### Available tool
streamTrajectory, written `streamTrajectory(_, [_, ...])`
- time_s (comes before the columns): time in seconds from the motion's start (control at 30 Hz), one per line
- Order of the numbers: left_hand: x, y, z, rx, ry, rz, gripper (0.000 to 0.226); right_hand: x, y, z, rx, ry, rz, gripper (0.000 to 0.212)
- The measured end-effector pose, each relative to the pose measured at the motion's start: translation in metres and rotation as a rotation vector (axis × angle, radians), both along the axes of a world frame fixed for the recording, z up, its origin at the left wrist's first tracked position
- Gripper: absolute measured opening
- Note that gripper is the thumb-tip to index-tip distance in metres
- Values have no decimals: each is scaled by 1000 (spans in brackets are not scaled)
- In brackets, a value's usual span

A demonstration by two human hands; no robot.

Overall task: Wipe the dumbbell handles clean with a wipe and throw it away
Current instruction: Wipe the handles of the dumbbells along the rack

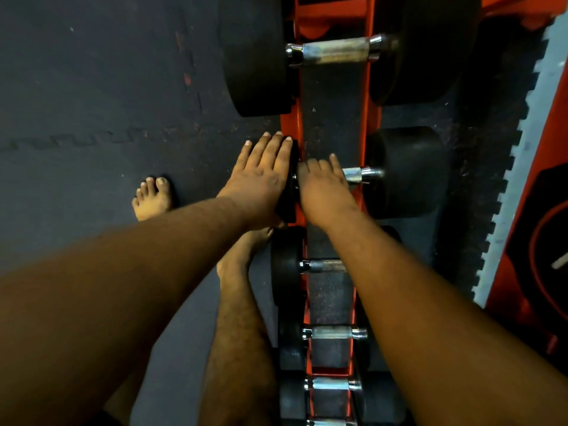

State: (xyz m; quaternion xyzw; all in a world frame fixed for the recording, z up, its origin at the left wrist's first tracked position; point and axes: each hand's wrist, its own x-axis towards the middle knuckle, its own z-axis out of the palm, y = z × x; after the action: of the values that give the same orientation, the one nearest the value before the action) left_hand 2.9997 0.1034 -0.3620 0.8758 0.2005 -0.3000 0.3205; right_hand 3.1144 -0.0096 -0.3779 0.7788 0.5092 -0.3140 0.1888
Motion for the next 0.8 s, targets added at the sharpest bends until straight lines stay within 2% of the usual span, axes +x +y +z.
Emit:
streamTrajectory(0.07, [1,1,1,-10,0,3,148,2,4,-2,9,31,-16,44])
streamTrajectory(0.17, [2,2,3,-20,4,13,146,-8,-32,11,82,-33,9,63])
streamTrajectory(0.23, [1,2,4,-22,6,17,145,-7,-47,17,38,-70,71,71])
streamTrajectory(0.3, [1,1,3,-14,3,13,146,0,-36,9,41,-71,62,63])
streamTrajectory(0.37, [1,2,4,-18,-1,12,147,7,-13,1,39,-50,19,44])
streamTrajectory(0.43, [2,4,5,-24,-2,11,148,8,-8,1,46,-47,8,39])
streamTrajectory(0.57, [2,4,5,-16,11,2,150,1,-53,18,37,-109,79,77])
streamTrajectory(0.6, [1,3,5,-10,10,3,150,2,-59,19,14,-119,94,81])
streamTrajectory(0.67, [1,2,4,-13,3,8,150,11,-50,14,5,-118,78,74])
streamTrajectory(0.73, [1,4,4,-19,1,12,150,23,-27,6,-7,-90,40,52])
streamTrajectory(0.8, [2,5,6,-21,2,11,149,30,-16,2,-22,-69,-2,39])
